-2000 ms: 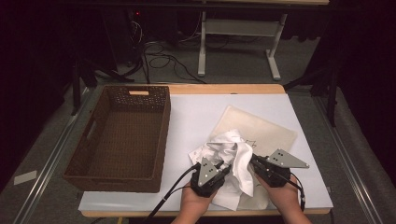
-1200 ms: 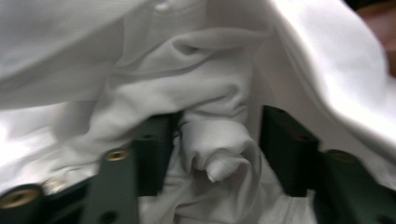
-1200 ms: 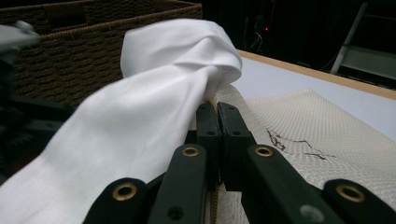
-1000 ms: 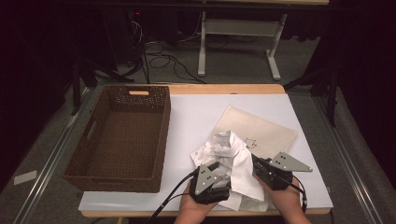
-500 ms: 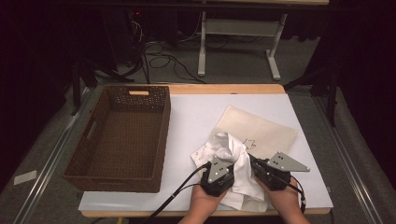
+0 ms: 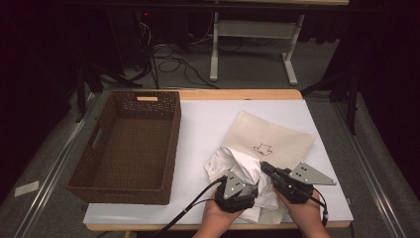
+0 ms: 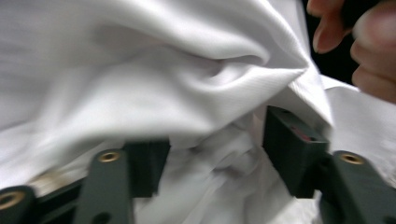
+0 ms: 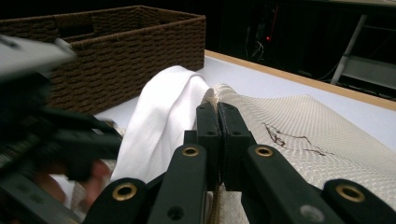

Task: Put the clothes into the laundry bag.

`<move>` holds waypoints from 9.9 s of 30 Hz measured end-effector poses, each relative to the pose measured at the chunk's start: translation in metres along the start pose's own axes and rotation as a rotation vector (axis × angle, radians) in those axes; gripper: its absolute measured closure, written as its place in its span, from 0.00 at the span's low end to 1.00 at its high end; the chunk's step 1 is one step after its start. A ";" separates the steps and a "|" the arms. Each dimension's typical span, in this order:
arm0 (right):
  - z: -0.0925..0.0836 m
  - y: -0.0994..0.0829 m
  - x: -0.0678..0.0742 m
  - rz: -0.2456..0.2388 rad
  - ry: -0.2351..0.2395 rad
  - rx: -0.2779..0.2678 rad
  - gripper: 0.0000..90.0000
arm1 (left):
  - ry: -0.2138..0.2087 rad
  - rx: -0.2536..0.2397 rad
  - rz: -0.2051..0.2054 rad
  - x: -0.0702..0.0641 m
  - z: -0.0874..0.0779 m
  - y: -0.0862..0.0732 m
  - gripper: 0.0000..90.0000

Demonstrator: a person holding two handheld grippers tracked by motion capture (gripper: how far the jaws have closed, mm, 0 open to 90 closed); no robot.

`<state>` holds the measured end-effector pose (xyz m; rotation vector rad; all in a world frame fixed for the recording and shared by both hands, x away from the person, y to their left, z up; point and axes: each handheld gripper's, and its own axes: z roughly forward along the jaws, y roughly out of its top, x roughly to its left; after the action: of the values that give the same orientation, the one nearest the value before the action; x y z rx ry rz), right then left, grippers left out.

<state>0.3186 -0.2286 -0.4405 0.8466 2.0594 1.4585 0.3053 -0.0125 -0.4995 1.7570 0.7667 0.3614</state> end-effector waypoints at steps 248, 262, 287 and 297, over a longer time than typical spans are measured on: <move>-0.002 -0.003 -0.003 0.033 -0.006 -0.007 1.00 | 0.168 0.055 -0.113 0.034 0.011 0.017 0.83; -0.001 -0.003 -0.002 0.029 -0.012 0.002 1.00 | 0.115 0.032 -0.088 0.018 -0.039 -0.009 0.28; 0.001 -0.004 0.003 0.019 0.002 0.007 1.00 | 0.110 0.196 -0.030 0.001 -0.022 -0.025 0.91; 0.002 -0.002 0.008 0.023 0.023 -0.009 1.00 | 0.160 0.106 -0.060 0.010 -0.050 -0.014 0.93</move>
<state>0.3141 -0.2226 -0.4429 0.8568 2.0645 1.4951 0.2789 0.0331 -0.4983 1.8147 0.9663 0.4310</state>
